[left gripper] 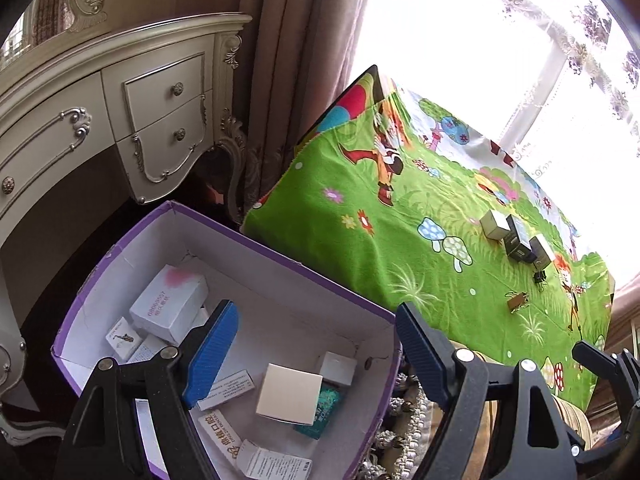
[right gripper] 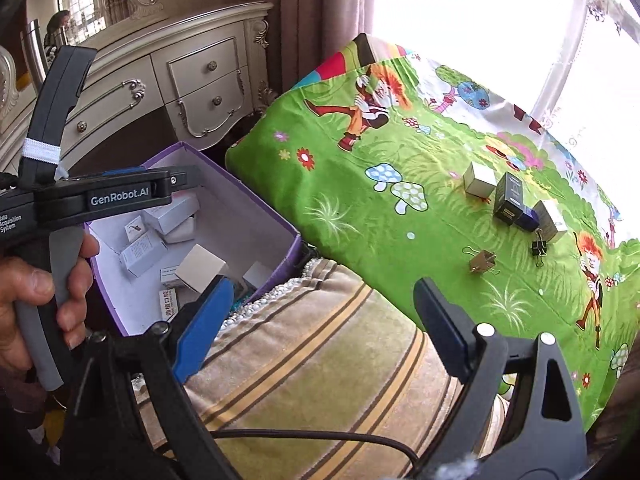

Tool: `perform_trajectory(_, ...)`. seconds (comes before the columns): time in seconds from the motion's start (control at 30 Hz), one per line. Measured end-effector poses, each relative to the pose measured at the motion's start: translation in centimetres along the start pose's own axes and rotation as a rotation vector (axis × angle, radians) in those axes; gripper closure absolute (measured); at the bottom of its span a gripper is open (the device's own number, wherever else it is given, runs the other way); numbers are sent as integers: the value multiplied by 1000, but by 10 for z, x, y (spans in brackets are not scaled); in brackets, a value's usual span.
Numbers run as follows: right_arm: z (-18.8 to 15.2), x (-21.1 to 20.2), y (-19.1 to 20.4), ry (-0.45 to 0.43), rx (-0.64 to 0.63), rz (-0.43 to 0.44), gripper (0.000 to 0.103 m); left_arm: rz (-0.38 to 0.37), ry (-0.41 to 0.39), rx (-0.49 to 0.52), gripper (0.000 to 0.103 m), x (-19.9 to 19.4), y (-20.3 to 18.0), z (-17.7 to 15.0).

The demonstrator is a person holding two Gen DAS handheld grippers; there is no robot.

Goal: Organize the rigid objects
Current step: 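Move both open tools back over the bed toward the binder clips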

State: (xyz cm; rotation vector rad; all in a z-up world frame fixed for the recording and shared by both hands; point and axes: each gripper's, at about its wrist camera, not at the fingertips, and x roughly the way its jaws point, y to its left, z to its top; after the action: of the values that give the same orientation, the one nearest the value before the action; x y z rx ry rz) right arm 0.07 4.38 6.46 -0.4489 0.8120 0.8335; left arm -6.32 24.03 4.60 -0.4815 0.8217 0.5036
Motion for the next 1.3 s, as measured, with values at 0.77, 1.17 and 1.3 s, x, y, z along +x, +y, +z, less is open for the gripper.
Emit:
perform_trajectory(0.77,-26,0,-217,7,362,-225,10,-243,122,243,21,57,-177,15)
perform_trajectory(1.17,-46,27,-276,37,459,-222,10,-280,220,574,22,108,-270,-12)
perform_trajectory(1.3,-49,36,-290,37,481,-224,10,-270,206,686,23,122,-291,-16)
